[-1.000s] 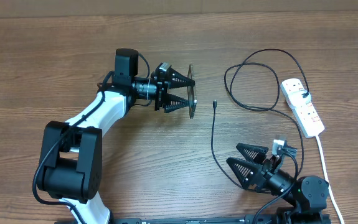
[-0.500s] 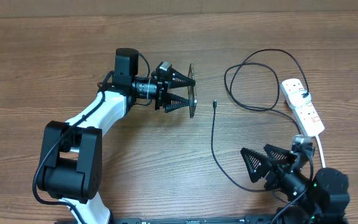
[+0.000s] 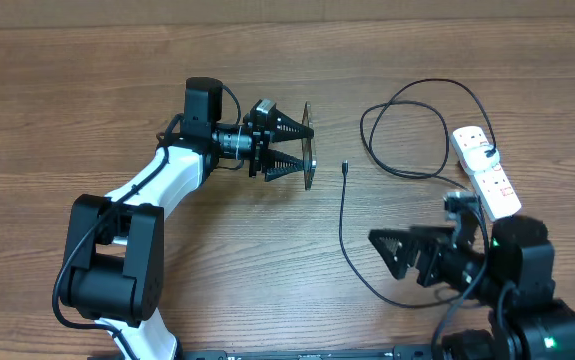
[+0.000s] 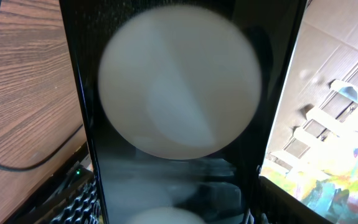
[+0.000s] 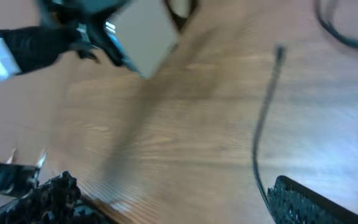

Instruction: Plug charger to phone and switch on socket

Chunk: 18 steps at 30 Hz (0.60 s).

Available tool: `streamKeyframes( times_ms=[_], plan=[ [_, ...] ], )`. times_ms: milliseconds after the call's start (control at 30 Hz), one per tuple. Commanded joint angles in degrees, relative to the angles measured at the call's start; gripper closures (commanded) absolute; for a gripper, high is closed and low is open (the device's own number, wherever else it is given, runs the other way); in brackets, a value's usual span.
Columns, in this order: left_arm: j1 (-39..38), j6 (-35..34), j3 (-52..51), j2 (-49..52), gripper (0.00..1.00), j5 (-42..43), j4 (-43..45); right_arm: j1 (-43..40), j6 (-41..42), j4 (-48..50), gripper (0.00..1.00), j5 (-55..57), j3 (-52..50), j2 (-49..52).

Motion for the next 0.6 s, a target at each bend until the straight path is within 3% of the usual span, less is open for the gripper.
streamKeyframes(
  times_ms=[0,300,567],
  plan=[
    [-0.8,-0.1,0.4,0.5,0.73,2.1,0.5,0.5,-0.8,4.7,0.0,-0.5,1.7,2.0],
    [-0.9,-0.1,0.4,0.5,0.73,2.7,0.5,4.3,-0.5,19.2,0.02,5.3,1.6,9.1],
    [-0.9,-0.1,0.4,0.5,0.71,2.6,0.5,23.4,-0.2,24.1,0.0,36.4,1.6,16.3]
  ],
)
